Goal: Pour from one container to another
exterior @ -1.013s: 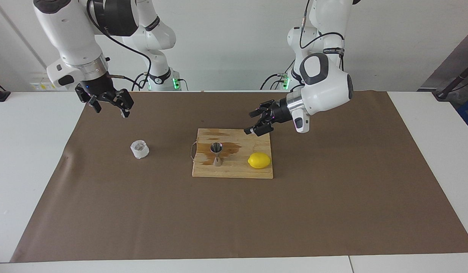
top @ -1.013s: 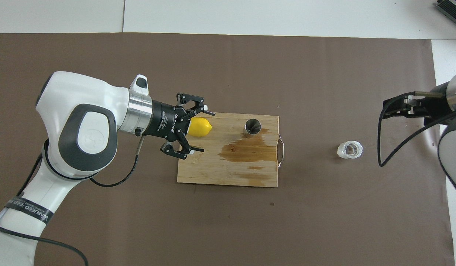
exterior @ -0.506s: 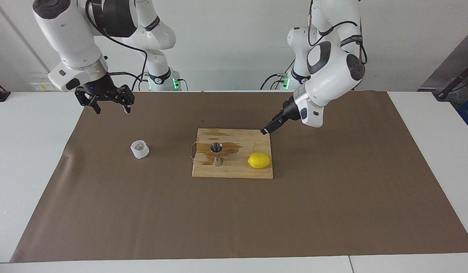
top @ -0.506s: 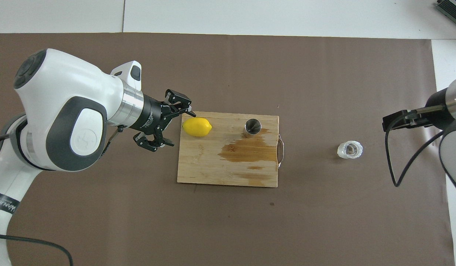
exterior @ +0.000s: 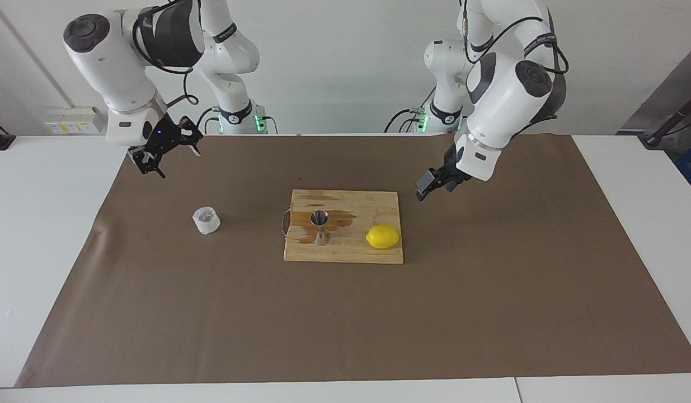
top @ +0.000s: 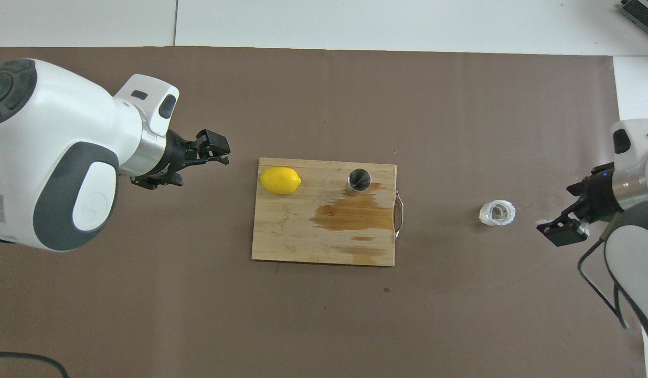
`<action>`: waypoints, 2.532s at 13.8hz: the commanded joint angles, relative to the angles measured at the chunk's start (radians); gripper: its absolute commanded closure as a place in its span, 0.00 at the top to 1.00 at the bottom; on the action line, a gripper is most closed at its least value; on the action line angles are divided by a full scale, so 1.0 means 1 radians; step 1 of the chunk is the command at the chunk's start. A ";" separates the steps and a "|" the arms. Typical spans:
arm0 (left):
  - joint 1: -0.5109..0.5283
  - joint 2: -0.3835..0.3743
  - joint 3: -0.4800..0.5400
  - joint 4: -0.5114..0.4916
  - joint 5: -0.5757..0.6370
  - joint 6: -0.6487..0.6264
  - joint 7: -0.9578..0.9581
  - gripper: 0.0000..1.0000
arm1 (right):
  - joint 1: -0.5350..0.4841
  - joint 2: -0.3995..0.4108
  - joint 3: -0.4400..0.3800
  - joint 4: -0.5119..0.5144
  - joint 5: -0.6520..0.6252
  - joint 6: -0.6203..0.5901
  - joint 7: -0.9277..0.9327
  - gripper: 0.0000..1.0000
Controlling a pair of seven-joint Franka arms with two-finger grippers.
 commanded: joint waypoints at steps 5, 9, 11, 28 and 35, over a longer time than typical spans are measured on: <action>0.218 -0.079 -0.002 0.007 0.072 -0.095 0.379 1.00 | -0.040 0.009 0.001 -0.236 0.099 0.318 -0.656 1.00; 0.254 -0.099 0.000 0.079 0.163 -0.208 0.401 1.00 | -0.081 0.155 0.001 -0.265 0.199 0.476 -1.055 1.00; 0.254 -0.106 0.003 0.116 0.166 -0.312 0.395 1.00 | -0.081 0.177 0.003 -0.287 0.203 0.518 -1.099 1.00; 0.252 -0.203 0.021 0.043 0.166 -0.274 0.392 1.00 | -0.093 0.250 0.003 -0.351 0.307 0.602 -1.139 0.77; 0.252 -0.203 0.021 0.043 0.166 -0.274 0.392 1.00 | -0.090 0.252 0.005 -0.349 0.350 0.602 -1.134 0.26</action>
